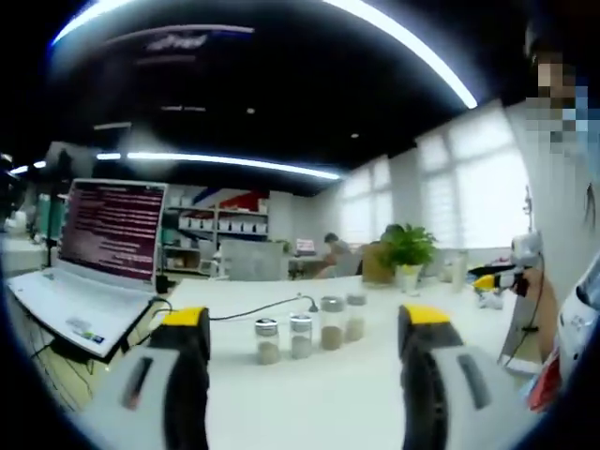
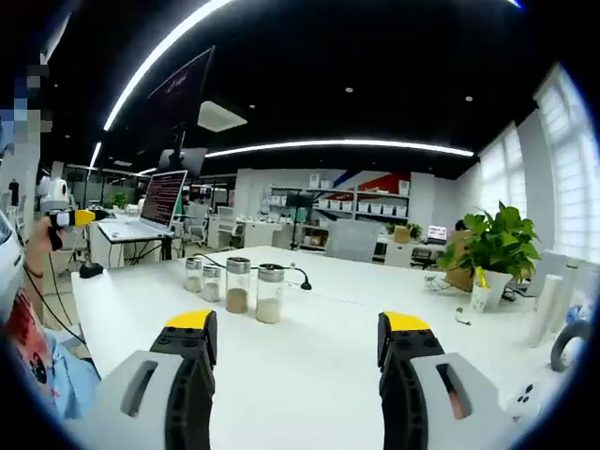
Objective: Rotate the seasoning bottle until the label or dispensing opening points toward the visible target arrow and the bottle remains upright within the marked orientation range
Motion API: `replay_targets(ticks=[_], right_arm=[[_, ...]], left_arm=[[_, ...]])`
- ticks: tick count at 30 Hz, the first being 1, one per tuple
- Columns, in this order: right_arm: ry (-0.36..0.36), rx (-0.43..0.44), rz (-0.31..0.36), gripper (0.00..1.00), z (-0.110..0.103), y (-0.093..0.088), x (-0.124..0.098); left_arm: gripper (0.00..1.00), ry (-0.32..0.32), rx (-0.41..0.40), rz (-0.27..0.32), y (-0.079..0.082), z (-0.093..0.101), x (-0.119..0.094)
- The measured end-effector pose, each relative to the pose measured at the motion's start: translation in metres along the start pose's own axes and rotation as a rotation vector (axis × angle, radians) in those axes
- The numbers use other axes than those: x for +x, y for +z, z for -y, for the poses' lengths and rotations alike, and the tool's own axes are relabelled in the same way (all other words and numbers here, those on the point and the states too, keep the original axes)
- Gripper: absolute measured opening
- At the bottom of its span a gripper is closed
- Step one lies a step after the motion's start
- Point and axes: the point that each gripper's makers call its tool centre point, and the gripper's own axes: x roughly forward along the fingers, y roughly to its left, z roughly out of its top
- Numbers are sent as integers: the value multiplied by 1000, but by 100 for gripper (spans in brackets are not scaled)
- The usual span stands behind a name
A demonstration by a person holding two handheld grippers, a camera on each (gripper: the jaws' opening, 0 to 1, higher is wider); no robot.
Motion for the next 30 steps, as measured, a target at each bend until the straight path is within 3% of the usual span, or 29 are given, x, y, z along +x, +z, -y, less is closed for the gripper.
replay_targets(ticks=[5,25,30], right_arm=[[21,-35,-10,72,-9,1,1],[33,12,-2,71,-9,0,4],[8,-68,-31,68,-5,-4,2]], left_arm=[[88,19,21,-11,0,-6,-3],[87,-17,16,-36,-6,3,4],[86,-25,-16,-18,-3,3,4]])
